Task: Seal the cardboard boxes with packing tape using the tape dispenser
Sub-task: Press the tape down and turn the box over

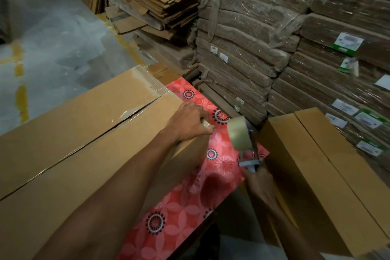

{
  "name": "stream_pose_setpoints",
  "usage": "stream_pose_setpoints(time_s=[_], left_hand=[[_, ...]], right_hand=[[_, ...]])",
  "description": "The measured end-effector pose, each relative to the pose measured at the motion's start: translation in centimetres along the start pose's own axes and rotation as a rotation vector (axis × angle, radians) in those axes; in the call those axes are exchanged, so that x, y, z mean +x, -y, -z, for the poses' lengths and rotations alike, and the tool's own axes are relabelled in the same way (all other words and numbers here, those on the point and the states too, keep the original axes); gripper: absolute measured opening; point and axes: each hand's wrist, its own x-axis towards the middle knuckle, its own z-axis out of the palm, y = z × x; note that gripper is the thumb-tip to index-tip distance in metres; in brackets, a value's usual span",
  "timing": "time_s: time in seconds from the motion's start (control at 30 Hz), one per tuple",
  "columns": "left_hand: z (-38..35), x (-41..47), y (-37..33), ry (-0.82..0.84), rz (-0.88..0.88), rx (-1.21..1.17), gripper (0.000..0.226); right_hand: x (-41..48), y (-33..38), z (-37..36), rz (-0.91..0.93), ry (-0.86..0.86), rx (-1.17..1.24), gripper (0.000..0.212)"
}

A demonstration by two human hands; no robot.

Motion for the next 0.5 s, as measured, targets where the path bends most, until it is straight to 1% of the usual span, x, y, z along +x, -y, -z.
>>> stream_pose_setpoints(time_s=[0.03,0.1,0.13,0.17,0.23,0.3,0.37,0.43,0.47,0.5], left_hand=[[0.0,-0.1,-0.2,-0.010,-0.006,-0.001,0.038],[-0.2,-0.3,-0.3,0.027,0.005,0.008,0.034],[-0.4,-0.4,-0.3,0.055,0.016,0.022,0.039],[-0.6,-0.6,-0.3,0.070,0.029,0.038,0.046],[-1.1,-0.9,-0.4,0.071,0.039,0.067,0.053],[-1.2,-1.0,-0.5,0.064,0.032,0.072,0.053],[-1.1,-0.9,-0.5,0.066,0.027,0.076,0.050],[-1.0,-0.8,-0.8,0.076,0.021,0.097,0.044],[-0.9,-0.8,-0.8,0.081,0.023,0.102,0.041],[-0.6,-0.9,-0.9,0.085,0.023,0.096,0.041]], right_hand=[[0.9,0.5,0.1,0.028,-0.021,-0.052,0.035],[2.7,1.4,0.3,0.098,0.021,-0.144,0.041],[4.1,1.4,0.2,0.122,0.029,-0.190,0.043],[5.2,1.2,0.1,0.158,0.050,-0.250,0.042],[6.7,0.6,-0.6,0.226,0.098,-0.457,0.030],[7.5,0.4,-1.0,0.284,0.142,-0.605,0.021],[8.4,-0.3,-1.1,0.362,0.182,-0.746,0.020],[8.6,-0.2,-1.0,0.355,0.214,-0.796,0.017],[8.6,0.3,-0.9,0.328,0.220,-0.799,0.014],[8.1,1.3,-0.5,0.289,0.199,-0.793,0.017]])
